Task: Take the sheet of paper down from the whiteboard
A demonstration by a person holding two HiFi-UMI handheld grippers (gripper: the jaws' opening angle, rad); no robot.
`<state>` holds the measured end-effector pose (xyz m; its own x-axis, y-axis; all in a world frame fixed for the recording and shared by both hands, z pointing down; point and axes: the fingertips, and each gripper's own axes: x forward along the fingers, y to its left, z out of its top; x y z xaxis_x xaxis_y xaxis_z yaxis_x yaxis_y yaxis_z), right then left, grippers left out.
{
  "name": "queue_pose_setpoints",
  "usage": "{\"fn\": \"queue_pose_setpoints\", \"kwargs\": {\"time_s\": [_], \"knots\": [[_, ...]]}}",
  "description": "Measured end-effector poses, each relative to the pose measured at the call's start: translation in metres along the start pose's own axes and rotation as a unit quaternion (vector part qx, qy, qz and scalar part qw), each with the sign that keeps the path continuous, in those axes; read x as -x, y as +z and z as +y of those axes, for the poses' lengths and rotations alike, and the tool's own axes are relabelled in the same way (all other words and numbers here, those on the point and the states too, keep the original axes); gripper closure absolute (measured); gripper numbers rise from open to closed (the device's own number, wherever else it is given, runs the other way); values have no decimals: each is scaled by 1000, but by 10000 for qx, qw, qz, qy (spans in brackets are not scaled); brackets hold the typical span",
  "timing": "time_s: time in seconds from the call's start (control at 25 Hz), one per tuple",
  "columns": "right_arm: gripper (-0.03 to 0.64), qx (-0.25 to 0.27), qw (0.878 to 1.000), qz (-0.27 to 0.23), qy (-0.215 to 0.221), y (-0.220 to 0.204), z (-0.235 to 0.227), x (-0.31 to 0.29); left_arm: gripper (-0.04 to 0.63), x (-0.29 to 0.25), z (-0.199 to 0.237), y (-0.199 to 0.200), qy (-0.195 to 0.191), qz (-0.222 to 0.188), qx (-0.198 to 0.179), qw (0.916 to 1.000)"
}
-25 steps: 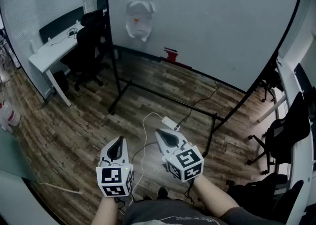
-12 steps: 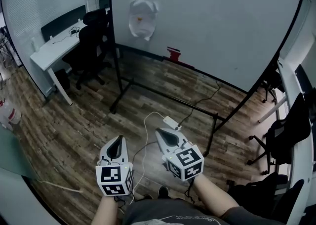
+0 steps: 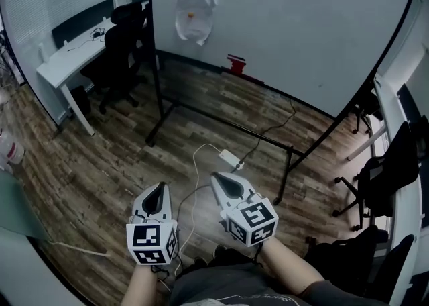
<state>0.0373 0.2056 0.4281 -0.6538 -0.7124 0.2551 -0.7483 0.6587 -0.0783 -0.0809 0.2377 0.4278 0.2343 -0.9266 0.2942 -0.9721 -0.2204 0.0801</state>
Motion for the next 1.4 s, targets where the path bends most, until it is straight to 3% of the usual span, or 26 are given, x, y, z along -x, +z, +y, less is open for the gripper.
{"fn": "queue_pose_setpoints", "kwargs": {"time_s": [0.32, 0.64, 1.0, 1.4], "knots": [[594, -11, 10000, 63, 60, -6, -1, -12, 580, -6, 11, -8, 39, 62, 58, 10000], [594, -44, 9997, 2, 239, 5, -25, -61, 580, -41, 29, 2, 231, 51, 9, 9997], [594, -207, 9995, -59, 250, 36, -94, -132, 580, -121, 49, 42, 338, 7, -28, 9994], [594, -289, 9992, -182, 183, 70, -197, -187, 580, -231, 42, 95, 262, -101, -244, 9993]]}}
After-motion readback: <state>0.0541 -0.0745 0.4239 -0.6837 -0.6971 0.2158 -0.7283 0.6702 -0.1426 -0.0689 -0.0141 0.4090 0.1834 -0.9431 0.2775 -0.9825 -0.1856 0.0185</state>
